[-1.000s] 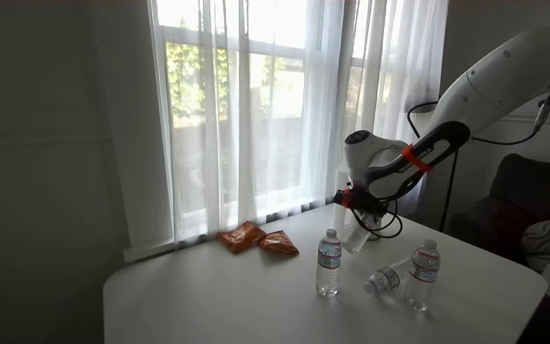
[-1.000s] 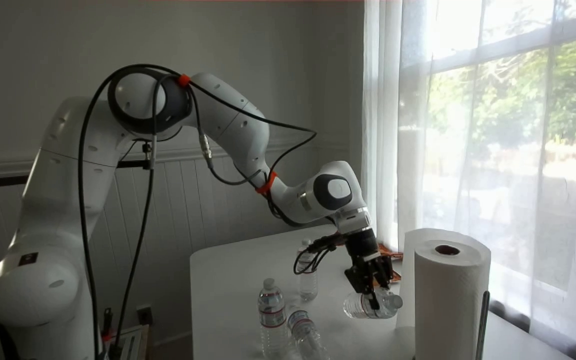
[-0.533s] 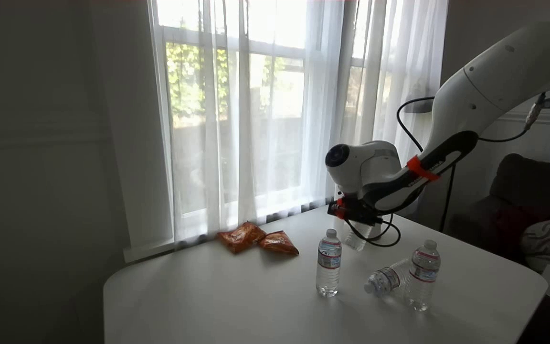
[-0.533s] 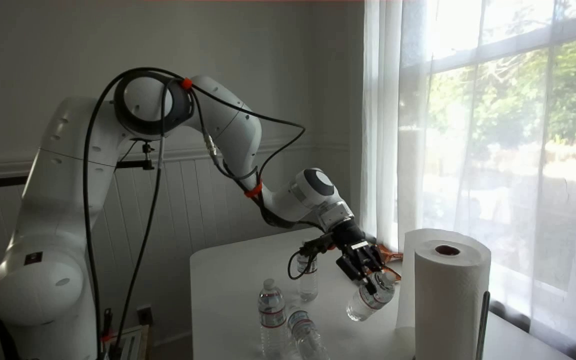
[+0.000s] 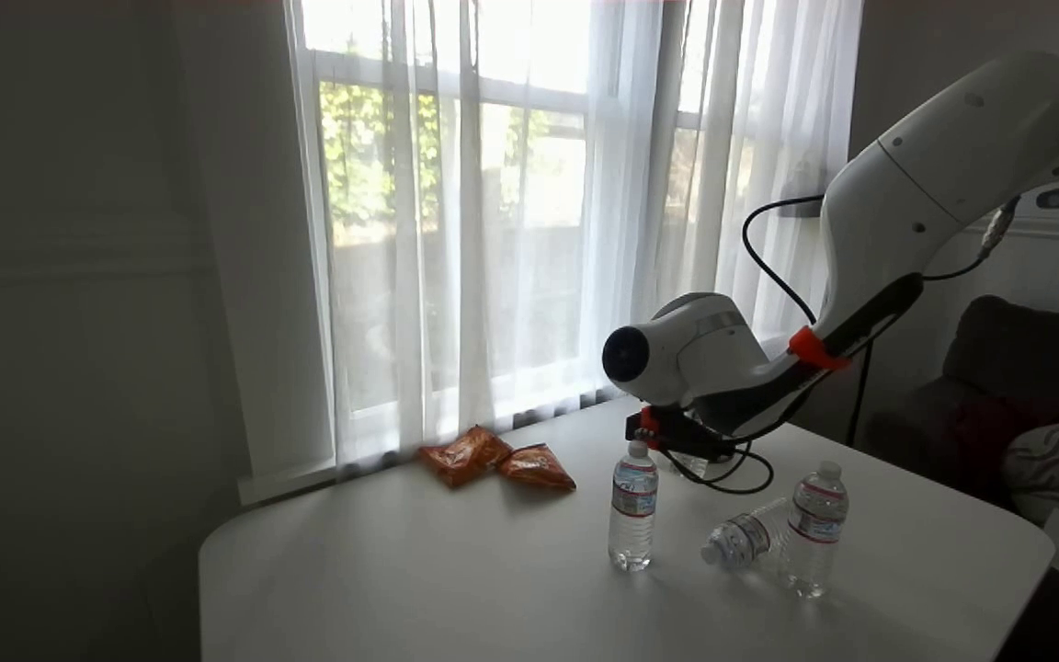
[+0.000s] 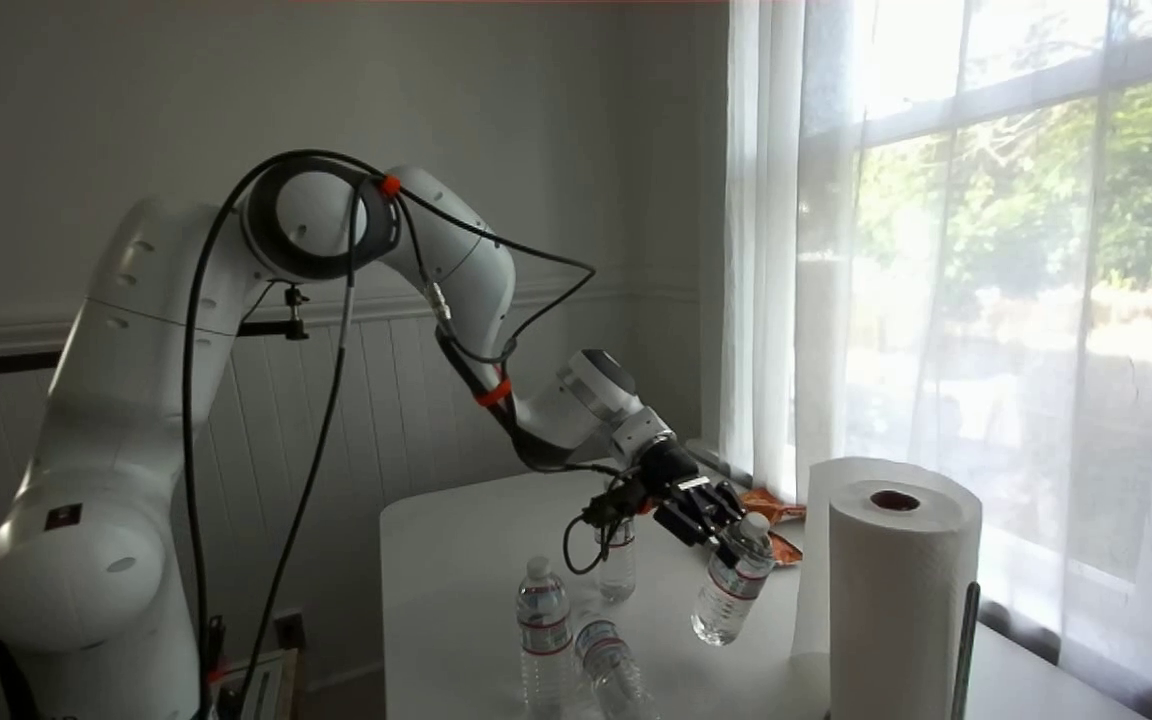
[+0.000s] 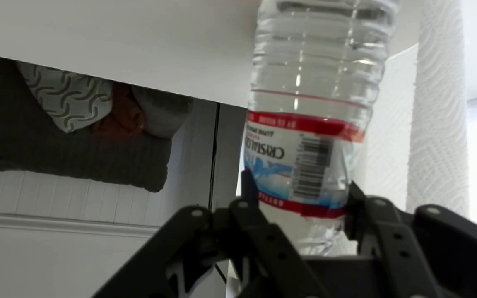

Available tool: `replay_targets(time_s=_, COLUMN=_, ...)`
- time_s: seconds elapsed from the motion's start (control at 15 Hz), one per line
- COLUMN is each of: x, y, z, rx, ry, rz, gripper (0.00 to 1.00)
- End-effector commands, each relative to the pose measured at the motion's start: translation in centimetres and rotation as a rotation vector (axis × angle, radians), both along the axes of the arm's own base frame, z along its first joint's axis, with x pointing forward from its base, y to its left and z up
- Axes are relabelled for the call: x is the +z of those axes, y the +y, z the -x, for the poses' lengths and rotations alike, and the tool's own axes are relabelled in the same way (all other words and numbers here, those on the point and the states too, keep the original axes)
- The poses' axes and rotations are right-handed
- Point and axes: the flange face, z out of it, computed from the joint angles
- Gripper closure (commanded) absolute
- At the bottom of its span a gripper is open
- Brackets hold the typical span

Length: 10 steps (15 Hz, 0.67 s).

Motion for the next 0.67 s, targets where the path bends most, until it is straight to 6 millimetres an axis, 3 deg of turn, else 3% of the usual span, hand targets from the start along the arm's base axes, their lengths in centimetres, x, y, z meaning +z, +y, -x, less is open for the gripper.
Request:
replay_targets(time_s=0.0, x=0.3, y=-0.9, z=0.6, rx=-0.010, ry=-0.038, rz=0.066, gripper=0.78)
replay_targets(time_s=0.6, x=-1.3, y=-2.8, z=1.0, rx=-0.022, ry=-0.016, rz=0.161, gripper=0.78)
